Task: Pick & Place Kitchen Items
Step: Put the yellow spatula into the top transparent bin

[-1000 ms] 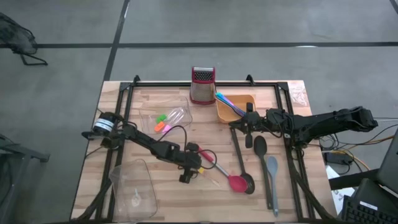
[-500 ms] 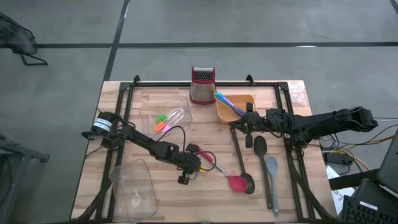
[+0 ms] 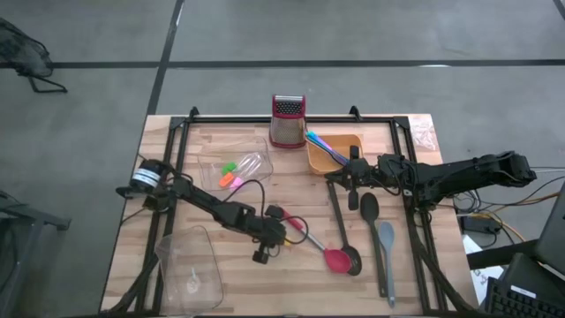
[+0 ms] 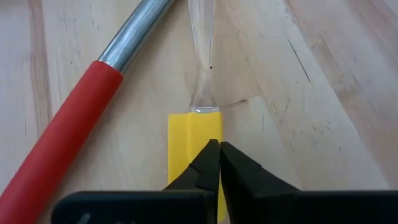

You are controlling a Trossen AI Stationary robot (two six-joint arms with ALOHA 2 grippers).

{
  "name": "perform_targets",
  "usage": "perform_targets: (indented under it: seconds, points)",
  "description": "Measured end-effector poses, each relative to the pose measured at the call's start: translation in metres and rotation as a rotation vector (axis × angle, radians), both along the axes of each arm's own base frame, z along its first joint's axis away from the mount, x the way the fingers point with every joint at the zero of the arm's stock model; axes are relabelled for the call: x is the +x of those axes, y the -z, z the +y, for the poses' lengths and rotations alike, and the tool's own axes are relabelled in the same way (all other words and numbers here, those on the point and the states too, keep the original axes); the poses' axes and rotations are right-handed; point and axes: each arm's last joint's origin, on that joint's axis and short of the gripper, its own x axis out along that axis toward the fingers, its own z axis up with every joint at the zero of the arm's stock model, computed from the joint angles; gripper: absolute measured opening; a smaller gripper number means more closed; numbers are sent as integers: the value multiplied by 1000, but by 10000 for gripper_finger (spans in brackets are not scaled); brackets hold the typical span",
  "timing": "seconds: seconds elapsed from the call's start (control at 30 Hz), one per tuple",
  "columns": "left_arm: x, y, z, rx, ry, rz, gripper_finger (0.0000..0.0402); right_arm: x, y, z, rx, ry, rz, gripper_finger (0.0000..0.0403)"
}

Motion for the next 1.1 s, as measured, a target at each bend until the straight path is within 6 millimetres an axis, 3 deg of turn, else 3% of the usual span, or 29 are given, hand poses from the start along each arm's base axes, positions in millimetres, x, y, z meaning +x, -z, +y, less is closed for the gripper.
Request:
perform_targets:
  seconds: [0.17, 0.43, 0.57, 0.87, 1.1]
  points:
    - [5, -7, -4, -2, 14, -50, 46, 0, 0, 0, 0, 0, 0, 8]
    - [12, -14, -6, -7, 30, -151, 175, 0, 0, 0, 0, 0, 0, 8]
    - [14, -5, -6, 15, 45, -136, 217, 0, 0, 0, 0, 0, 0, 8]
    - [17, 20, -4, 28, -12, -60, 229, 0, 0, 0, 0, 0, 0, 8]
    - [17, 52, 4, -10, -29, 45, 196, 0, 0, 0, 0, 0, 0, 8]
